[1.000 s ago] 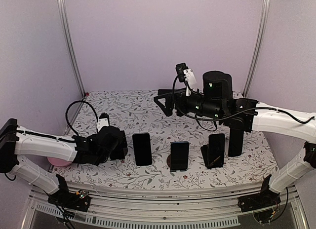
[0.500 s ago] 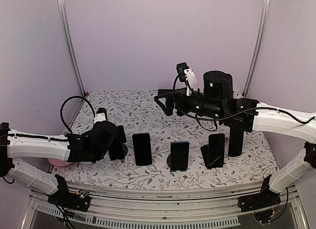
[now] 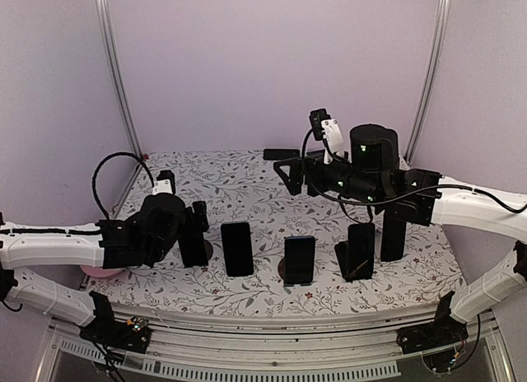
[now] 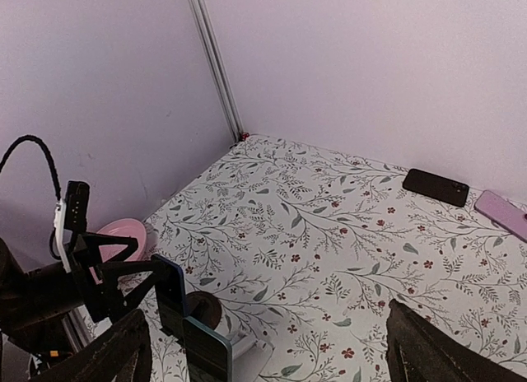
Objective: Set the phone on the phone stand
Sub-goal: Reset both arms
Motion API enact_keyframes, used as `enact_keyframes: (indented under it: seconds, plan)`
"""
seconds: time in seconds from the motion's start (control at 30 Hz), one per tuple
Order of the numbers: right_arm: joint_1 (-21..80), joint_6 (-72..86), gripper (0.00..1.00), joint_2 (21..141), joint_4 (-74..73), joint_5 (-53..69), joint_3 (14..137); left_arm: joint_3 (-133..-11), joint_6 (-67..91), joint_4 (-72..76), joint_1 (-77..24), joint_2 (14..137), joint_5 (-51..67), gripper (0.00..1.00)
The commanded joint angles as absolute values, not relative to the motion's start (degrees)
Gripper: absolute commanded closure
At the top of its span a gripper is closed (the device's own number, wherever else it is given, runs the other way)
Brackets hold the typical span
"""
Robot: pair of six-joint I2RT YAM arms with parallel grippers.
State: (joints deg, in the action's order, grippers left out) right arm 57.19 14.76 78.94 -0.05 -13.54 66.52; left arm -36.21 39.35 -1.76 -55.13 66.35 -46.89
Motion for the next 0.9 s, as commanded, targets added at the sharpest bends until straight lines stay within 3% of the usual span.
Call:
enact_keyframes:
  seconds: [0.0, 0.3, 0.57, 0.87]
  plan:
    - [54.1, 14.5, 0.01, 75.1, -1.5, -16.4, 64.0, -38.3, 36.3, -2.2, -55.3, 64.1, -45.8, 0.03]
    - [43.0, 15.9, 0.01, 68.7, -2.7, -15.0, 57.7, -38.1, 32.8, -0.5, -46.8, 59.4, -36.3, 0.03]
    - [24.7, 16.6, 0.01, 63.8, -2.2, -12.8, 50.7, -37.1, 31.0, 2.5, -28.9, 58.2, -19.5, 0.03]
    - [0.7, 18.3, 0.01, 66.5, 4.7, -9.3, 43.4, -32.9, 34.8, 11.8, -13.6, 60.6, -11.4, 0.03]
